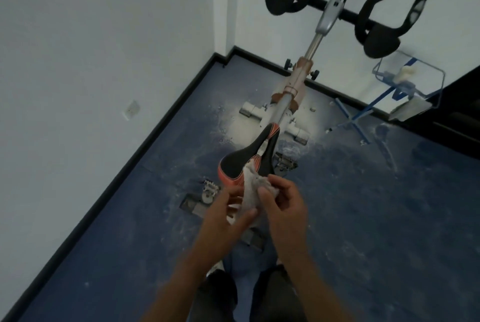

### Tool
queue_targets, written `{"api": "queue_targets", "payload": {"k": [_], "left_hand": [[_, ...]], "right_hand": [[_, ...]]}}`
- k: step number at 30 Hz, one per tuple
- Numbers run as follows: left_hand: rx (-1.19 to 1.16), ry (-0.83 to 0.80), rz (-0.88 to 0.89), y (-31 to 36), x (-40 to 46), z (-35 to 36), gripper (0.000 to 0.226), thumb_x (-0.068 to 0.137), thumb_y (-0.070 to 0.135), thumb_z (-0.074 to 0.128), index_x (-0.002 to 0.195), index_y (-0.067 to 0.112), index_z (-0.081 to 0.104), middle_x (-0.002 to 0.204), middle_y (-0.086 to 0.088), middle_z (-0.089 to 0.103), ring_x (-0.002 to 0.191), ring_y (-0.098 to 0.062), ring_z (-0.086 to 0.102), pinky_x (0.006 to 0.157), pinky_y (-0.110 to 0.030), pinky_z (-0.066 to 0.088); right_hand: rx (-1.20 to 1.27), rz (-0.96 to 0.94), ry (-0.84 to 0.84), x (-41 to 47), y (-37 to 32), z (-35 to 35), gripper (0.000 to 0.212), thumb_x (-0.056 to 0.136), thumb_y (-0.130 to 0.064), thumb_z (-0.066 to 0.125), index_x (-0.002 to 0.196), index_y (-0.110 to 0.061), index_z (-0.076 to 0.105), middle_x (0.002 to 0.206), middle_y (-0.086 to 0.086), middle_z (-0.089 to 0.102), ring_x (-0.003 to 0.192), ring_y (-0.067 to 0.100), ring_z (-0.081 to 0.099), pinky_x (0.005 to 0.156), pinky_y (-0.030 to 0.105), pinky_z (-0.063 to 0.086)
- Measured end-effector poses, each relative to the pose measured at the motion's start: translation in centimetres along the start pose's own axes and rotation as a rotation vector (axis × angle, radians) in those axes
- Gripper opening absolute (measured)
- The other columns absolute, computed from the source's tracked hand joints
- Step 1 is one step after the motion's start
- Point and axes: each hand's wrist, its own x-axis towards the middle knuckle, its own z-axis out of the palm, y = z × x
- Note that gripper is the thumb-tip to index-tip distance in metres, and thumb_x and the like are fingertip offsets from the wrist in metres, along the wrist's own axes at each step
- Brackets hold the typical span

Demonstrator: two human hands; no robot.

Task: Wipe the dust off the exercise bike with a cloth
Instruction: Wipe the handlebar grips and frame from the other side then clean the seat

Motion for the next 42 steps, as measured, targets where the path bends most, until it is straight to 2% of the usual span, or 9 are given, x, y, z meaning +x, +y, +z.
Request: {"api": "queue_targets", "payload": {"k": [8,15,19,24,29,33,37,39,42], "left_hand": [[-0.373,-0.071,-0.073,7.1,3.3,8.0,0.031,0.100,0.031,0.052,0.128,0.023,0.061,0.123,0.001,0.072,0.118,-0.019,0.066,0.099,-0.038,0.055],[-0.676,-0.243,-0.211,10.7,6.6,17.4,0.054,0.096,0.027,0.055,0.146,0.010,0.048,0.141,-0.016,0.059,0.133,-0.032,0.055,0.113,-0.051,0.043],[-0.507,-0.278,-0.137,12.8,8.3,24.4,0.044,0.084,0.021,0.069,0.127,0.011,0.063,0.126,-0.012,0.071,0.121,-0.028,0.065,0.101,-0.042,0.053],[-0.293,-0.146,0.006,14.4,11.8,33.4,0.016,0.084,0.005,0.078,0.099,0.010,0.074,0.104,-0.011,0.077,0.102,-0.026,0.073,0.087,-0.035,0.058],[-0.226,-0.069,0.060,16.4,14.6,39.5,0.031,0.084,0.019,0.078,0.102,-0.005,0.068,0.102,-0.014,0.076,0.101,-0.030,0.072,0.088,-0.039,0.060],[-0.118,0.002,0.015,15.9,17.4,41.6,0.035,0.088,0.031,0.071,0.115,0.010,0.068,0.109,-0.005,0.076,0.104,-0.023,0.072,0.088,-0.046,0.060],[0.200,0.124,0.009,13.6,22.0,42.7,0.017,0.087,0.030,0.079,0.099,0.026,0.068,0.096,0.001,0.072,0.090,-0.023,0.070,0.079,-0.045,0.061],[0.332,0.152,0.005,13.1,24.0,43.6,0.030,0.084,0.033,0.081,0.102,0.036,0.057,0.104,0.002,0.064,0.098,-0.026,0.066,0.083,-0.041,0.058],[0.429,0.153,0.213,14.8,26.1,45.8,0.045,0.085,0.041,0.076,0.120,0.039,0.048,0.121,0.012,0.050,0.114,-0.009,0.053,0.097,-0.030,0.047]], "right_hand": [[-0.205,-0.120,-0.083,3.1,-5.6,-9.7,0.039,0.098,-0.010,0.062,0.132,-0.030,0.056,0.119,-0.011,0.066,0.109,0.000,0.064,0.088,0.016,0.053],[-0.293,-0.094,-0.071,8.1,-7.9,-20.5,0.006,0.090,-0.013,0.074,0.089,-0.019,0.073,0.082,-0.008,0.074,0.076,0.003,0.069,0.068,0.014,0.052],[-0.296,-0.140,0.028,11.5,-7.5,-26.1,0.018,0.089,-0.009,0.075,0.078,-0.019,0.066,0.074,-0.011,0.071,0.066,0.001,0.066,0.061,0.014,0.050],[-0.356,-0.303,0.062,16.0,-7.3,-33.7,0.038,0.079,0.009,0.075,0.077,-0.027,0.064,0.088,-0.011,0.062,0.082,0.005,0.063,0.070,0.010,0.046],[-0.300,-0.294,0.144,19.8,-7.9,-40.5,0.021,0.085,-0.006,0.076,0.075,-0.020,0.064,0.083,-0.009,0.064,0.079,0.006,0.062,0.070,0.012,0.044],[-0.248,-0.220,0.218,23.2,-10.5,-45.7,0.019,0.091,-0.020,0.074,0.078,-0.024,0.061,0.076,-0.009,0.064,0.073,-0.002,0.060,0.067,0.012,0.045],[-0.261,-0.270,0.266,26.9,-12.9,-49.1,0.020,0.094,-0.021,0.070,0.081,-0.030,0.058,0.079,-0.009,0.062,0.073,-0.007,0.059,0.065,0.009,0.047],[-0.274,-0.271,0.237,29.0,-13.7,-49.7,0.019,0.095,-0.020,0.069,0.084,-0.030,0.057,0.082,-0.010,0.061,0.073,-0.009,0.058,0.066,0.007,0.046],[-0.347,-0.241,0.165,32.4,-14.3,-49.8,0.016,0.095,-0.026,0.069,0.086,-0.030,0.056,0.083,-0.011,0.060,0.075,-0.010,0.057,0.064,0.007,0.044]]}}
